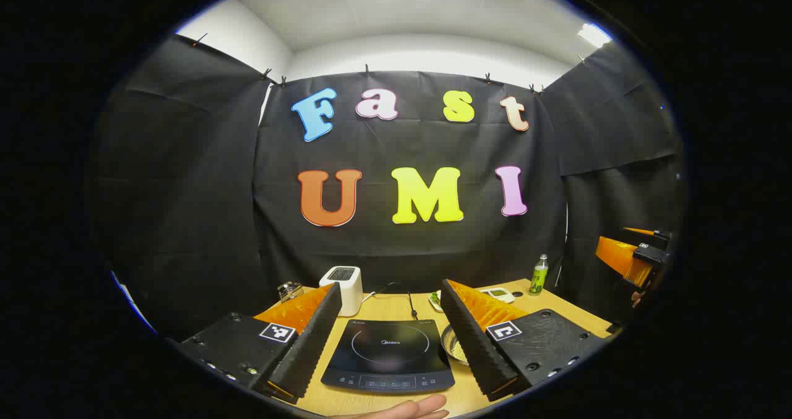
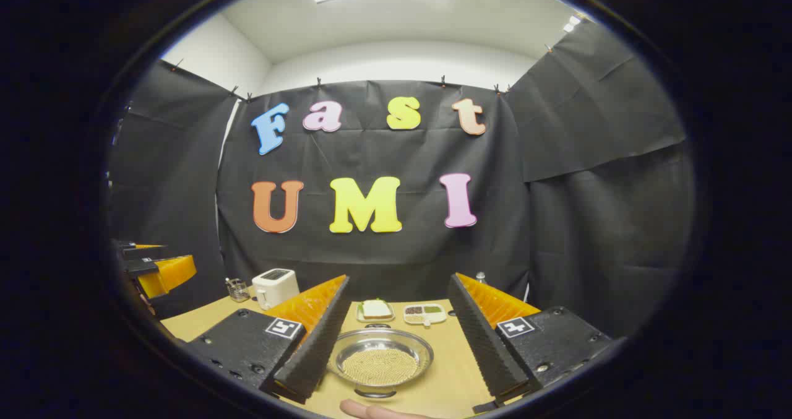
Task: First push the handle of the pot to place it horizontally, then grasp the pot with both hands and set it on the induction cooktop.
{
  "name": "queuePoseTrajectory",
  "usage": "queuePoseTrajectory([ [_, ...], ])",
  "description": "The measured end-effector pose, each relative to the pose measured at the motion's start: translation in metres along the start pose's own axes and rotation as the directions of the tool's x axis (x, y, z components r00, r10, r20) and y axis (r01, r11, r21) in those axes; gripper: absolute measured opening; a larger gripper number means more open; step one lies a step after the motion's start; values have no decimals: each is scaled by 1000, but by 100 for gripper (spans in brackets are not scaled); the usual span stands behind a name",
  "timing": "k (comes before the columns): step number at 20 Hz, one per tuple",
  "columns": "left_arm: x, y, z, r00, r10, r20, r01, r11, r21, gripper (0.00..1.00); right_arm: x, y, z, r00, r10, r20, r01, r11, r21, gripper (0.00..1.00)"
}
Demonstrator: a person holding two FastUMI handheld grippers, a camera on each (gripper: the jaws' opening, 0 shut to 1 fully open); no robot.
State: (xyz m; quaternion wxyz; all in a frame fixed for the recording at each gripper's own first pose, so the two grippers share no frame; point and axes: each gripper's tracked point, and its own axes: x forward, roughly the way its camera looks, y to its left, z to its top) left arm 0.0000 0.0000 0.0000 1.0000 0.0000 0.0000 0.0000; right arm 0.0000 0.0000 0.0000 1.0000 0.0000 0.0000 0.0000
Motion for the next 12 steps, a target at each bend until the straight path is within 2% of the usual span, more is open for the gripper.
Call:
queuePoseTrajectory([
  [1,-1,1,0,1000,1,-2,-1,1000,-5,96,1,-1,0,1000,-4,1,4,1000,3,99],
  [2,0,3,0,1000,4,-2,-4,1000,-5,96,2,-1,-1,1000,-6,0,6,1000,6,96],
  [11,-3,19,8,999,28,24,-28,1000,-5,96,6,-1,3,1000,-5,-1,5,1000,-4,96],
  [12,-4,21,8,999,35,31,-35,999,-4,96,6,-2,3,1000,-4,2,4,1000,-4,99],
])
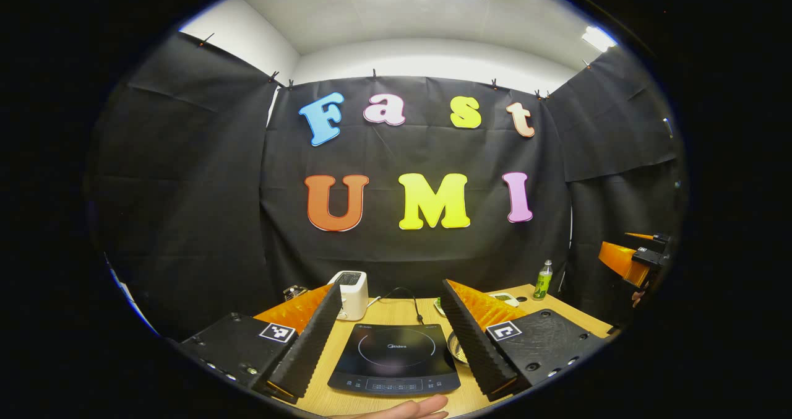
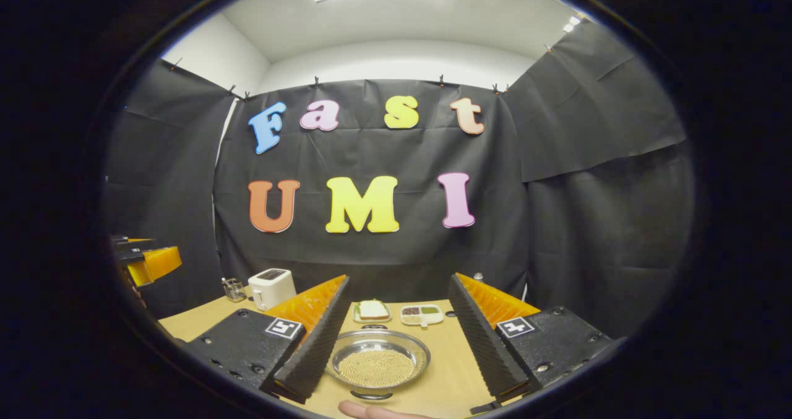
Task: First push the handle of the pot to place it horizontally, then grasp the pot with both hands and set it on the induction cooktop.
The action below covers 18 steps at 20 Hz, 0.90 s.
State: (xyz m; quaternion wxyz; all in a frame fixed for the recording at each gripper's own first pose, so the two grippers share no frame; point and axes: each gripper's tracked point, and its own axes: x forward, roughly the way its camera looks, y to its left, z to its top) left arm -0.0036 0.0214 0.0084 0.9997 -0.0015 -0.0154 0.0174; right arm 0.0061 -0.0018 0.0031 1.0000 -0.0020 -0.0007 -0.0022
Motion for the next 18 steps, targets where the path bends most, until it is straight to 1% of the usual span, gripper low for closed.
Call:
queuePoseTrajectory([
  [1,-1,2,2,1000,2,5,-2,1000,1,96,0,1,1,1000,2,2,-2,1000,1,96],
  [2,-1,3,3,1000,5,10,-5,1000,-1,96,0,2,1,1000,5,4,-5,1000,4,99],
  [3,-2,4,3,1000,9,15,-9,1000,-4,96,-1,2,1,1000,8,3,-8,1000,7,96],
  [7,-4,5,3,1000,11,18,-11,1000,-12,96,0,2,-2,1000,6,-6,-6,1000,7,96],
  [12,-4,4,5,1000,14,26,-14,1000,-1,96,3,1,-4,1000,10,-8,-10,1000,6,96],
  [18,-7,1,4,1000,12,28,-13,1000,7,96,20,7,-28,996,38,-87,-37,999,16,96],
])
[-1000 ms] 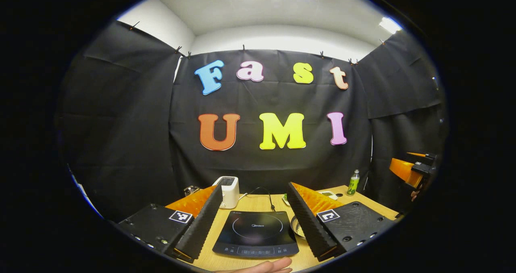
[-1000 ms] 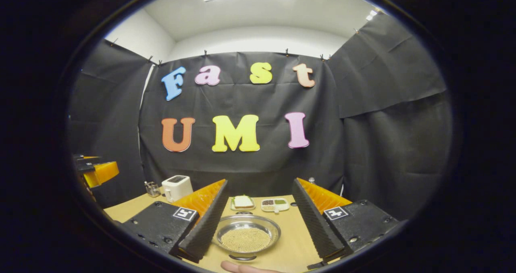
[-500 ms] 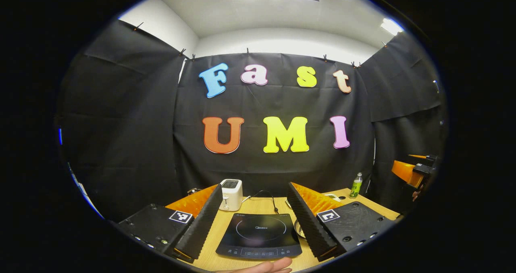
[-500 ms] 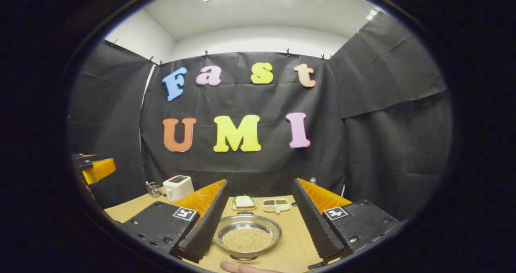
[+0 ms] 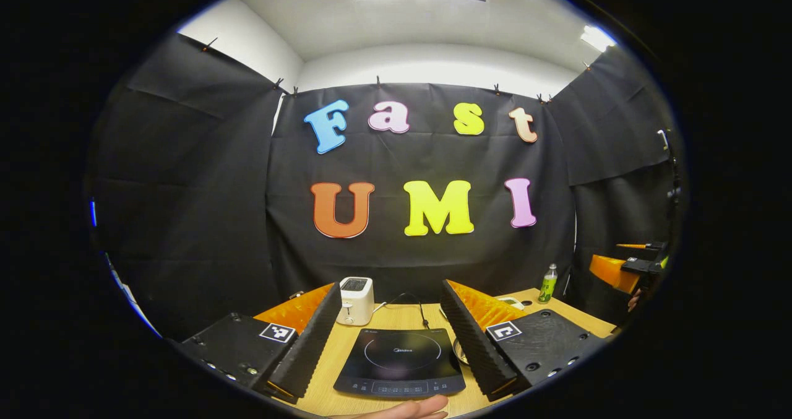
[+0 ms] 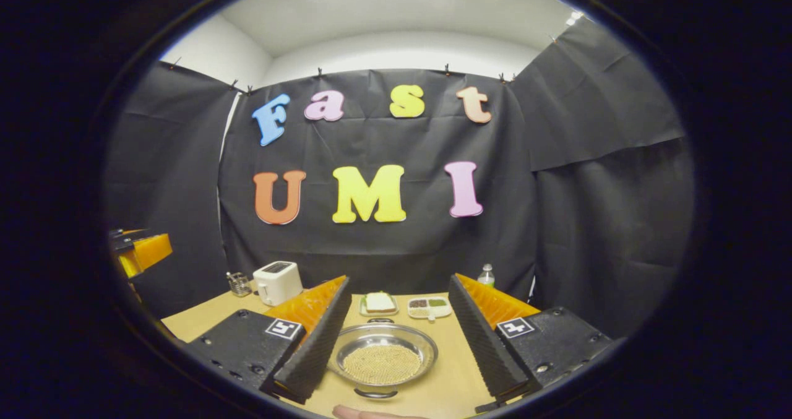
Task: First push the handle of the pot to place it horizontally, then grasp the pot with both hands and set it on the induction cooktop.
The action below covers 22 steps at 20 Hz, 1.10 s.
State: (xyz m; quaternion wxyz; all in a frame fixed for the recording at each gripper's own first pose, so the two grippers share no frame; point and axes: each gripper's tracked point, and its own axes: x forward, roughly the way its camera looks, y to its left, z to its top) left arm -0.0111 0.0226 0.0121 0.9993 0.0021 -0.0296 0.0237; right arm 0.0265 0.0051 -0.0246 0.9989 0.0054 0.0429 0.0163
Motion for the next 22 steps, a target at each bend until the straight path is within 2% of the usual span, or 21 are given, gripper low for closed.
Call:
queuePoseTrajectory([
  [1,0,1,-1,1000,0,0,0,1000,1,96,4,0,-3,1000,1,-15,-1,1000,6,99],
  [4,-4,0,-1,1000,0,0,0,1000,4,96,16,3,-19,998,6,-65,-5,1000,17,86],
  [9,-14,3,-1,1000,8,18,-8,1000,5,96,36,12,-45,992,31,-125,-31,1000,-3,53],
  [10,-17,4,0,1000,8,19,-8,1000,7,96,40,15,-53,989,34,-143,-37,999,-14,51],
  [11,-18,4,0,1000,8,21,-9,1000,11,96,44,17,-60,986,38,-161,-42,999,-22,39],
  [13,-21,5,-1,1000,7,24,-8,1000,25,96,52,26,-75,979,51,-196,-61,997,-48,25],
  [15,-23,7,-1,1000,9,26,-10,999,35,96,60,27,-87,975,34,-219,-54,995,-88,24],
  [16,-24,9,-1,1000,11,29,-12,999,36,96,62,30,-97,971,28,-238,-53,994,-99,17],
  [19,-27,15,1,999,25,39,-26,999,29,96,68,51,-131,938,70,-339,-101,992,-75,2],
  [20,-27,17,-1,999,29,37,-30,999,26,96,70,55,-142,924,80,-373,-111,992,-60,0],
  [21,-26,18,-3,999,30,32,-31,999,29,96,72,57,-153,910,83,-405,-112,992,-49,4],
  [22,-27,21,-3,999,34,31,-35,999,33,96,73,60,-165,896,88,-436,-119,992,-44,1],
])
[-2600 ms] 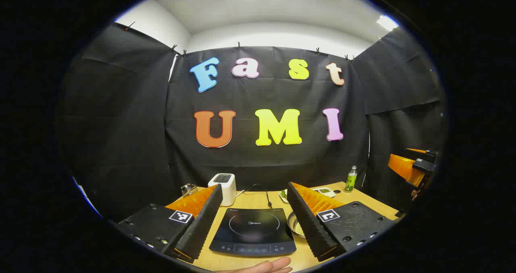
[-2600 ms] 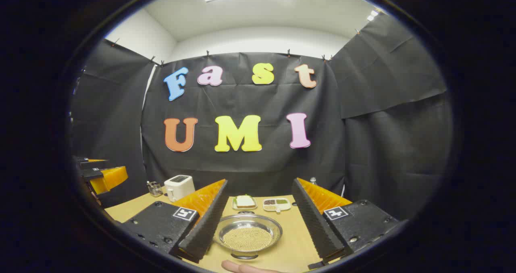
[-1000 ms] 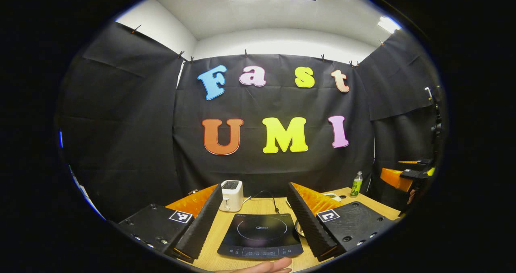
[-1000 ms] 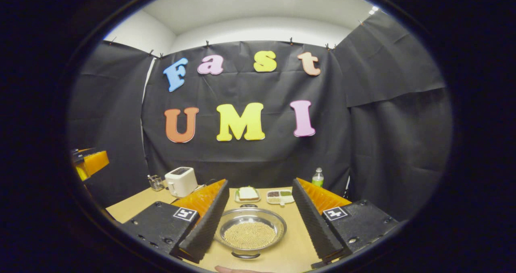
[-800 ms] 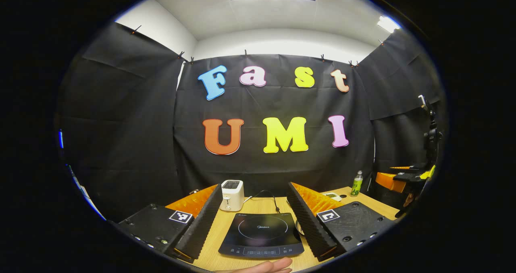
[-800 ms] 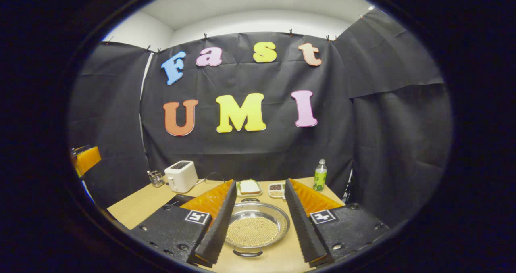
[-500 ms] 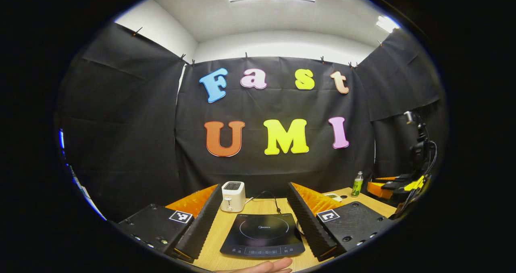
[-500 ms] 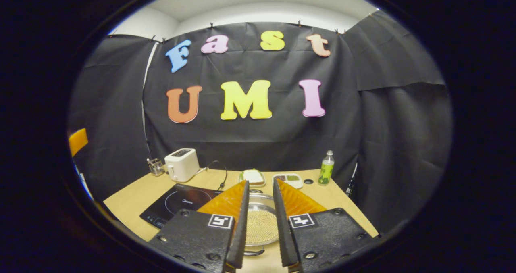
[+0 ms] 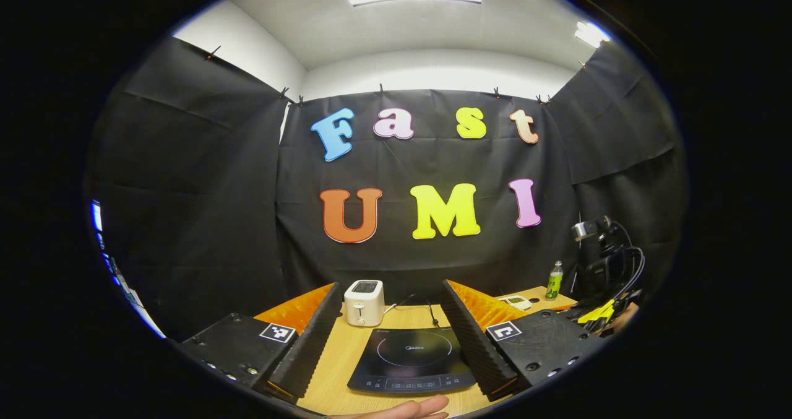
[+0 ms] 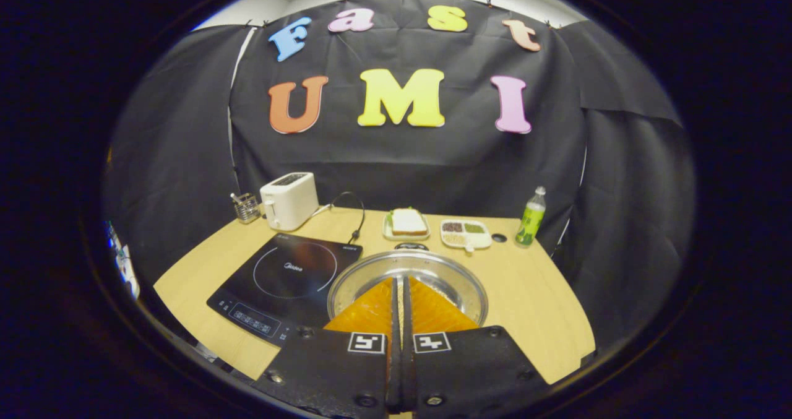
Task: First push the handle of the pot to place it horizontally, then grasp the pot with both hands and set it on the induction cooktop.
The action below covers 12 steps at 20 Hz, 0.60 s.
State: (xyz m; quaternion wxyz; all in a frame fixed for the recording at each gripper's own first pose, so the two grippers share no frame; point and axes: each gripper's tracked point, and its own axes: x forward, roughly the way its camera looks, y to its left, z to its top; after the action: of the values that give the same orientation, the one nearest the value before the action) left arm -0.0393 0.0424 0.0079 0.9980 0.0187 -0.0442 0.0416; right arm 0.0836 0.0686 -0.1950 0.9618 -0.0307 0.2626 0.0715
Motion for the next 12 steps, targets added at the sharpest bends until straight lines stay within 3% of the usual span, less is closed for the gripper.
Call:
queuePoseTrajectory([
  [4,-2,12,0,1000,19,-2,-19,1000,-11,96,28,22,-49,987,51,-152,-49,999,19,4],
  [5,-2,14,0,1000,22,-4,-22,1000,-18,96,33,28,-58,981,70,-183,-65,997,34,0],
  [6,-5,16,-1,1000,24,-9,-24,999,-23,96,32,33,-71,971,95,-218,-86,995,50,4],
  [12,-10,20,1,1000,20,-19,-20,1000,-12,96,38,60,-119,914,198,-354,-163,978,127,1],
])
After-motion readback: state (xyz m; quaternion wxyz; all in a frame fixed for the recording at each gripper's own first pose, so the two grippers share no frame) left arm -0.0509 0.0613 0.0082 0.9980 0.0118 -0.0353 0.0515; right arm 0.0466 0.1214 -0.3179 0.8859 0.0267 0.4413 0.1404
